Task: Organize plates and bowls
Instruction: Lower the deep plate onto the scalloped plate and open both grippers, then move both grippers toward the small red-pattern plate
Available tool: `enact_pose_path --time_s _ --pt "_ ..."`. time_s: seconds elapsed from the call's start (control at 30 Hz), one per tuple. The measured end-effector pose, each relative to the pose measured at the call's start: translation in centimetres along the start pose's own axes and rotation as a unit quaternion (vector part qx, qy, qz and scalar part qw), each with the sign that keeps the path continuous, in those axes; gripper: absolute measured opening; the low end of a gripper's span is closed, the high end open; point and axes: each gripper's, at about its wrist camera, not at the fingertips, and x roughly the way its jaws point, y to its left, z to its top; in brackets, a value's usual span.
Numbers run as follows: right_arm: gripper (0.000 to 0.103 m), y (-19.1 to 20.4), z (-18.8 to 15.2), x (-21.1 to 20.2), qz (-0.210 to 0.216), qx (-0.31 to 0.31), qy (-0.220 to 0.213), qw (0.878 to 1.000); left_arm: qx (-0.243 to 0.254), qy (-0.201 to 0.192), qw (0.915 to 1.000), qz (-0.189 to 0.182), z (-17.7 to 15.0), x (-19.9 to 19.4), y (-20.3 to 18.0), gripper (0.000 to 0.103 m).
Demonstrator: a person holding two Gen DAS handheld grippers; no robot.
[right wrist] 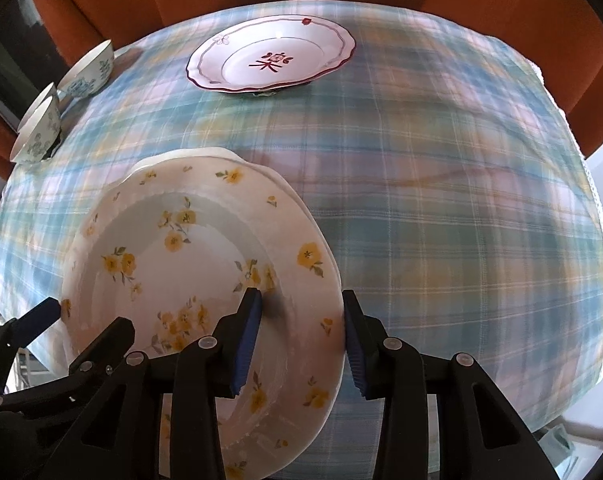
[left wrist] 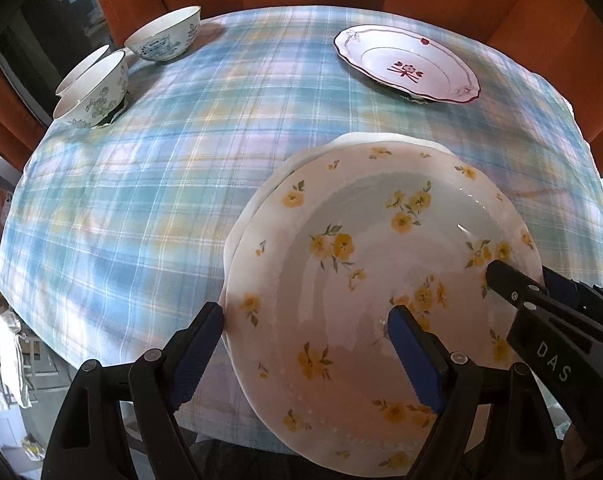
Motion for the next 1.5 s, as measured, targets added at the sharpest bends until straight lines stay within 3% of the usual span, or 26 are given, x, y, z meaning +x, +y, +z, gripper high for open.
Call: enact_pose_path --time_s 0.3,0.53,0.63,0.9,1.13,1.33,1.5 --pt "0.044 0.2 0.0 -0.1 -0.008 0.014 0.003 1.000 0.011 -0.011 0.9998 -0.011 0.5 -0.8 0.7 0.086" --pt "0.068 1.6 0.4 -2.8 -0.017 0.023 -0.042 0.999 0.031 -0.027 0.9983 -0.042 1.9 -1.7 2.0 0.086" --pt "0.071 2.9 0.8 -4.0 -0.022 0.026 -0.061 0.998 0.048 -0.034 0.9968 -0.053 2.7 -2.2 2.6 0.086" --pt "0.072 5.6 2.2 -6.2 -0.023 0.062 -0.088 0.994 0.079 -0.071 0.9920 -0.069 6.1 -4.5 5.2 0.086" --pt "0.072 7.8 5.8 -8.4 -0.052 0.069 -0.153 0.984 0.088 -0.123 0.9859 -0.072 10.7 -5.7 6.4 0.086" --pt "0.072 7.4 9.4 -9.6 -0.093 0.077 -0.178 0.977 0.090 -0.135 0.9832 -0.082 14.4 -5.2 5.3 0.086" --pt "0.073 5.7 12.4 -8.2 -0.097 0.068 -0.170 0.978 0.088 -0.135 0.9851 -0.059 16.8 -3.3 3.1 0.086"
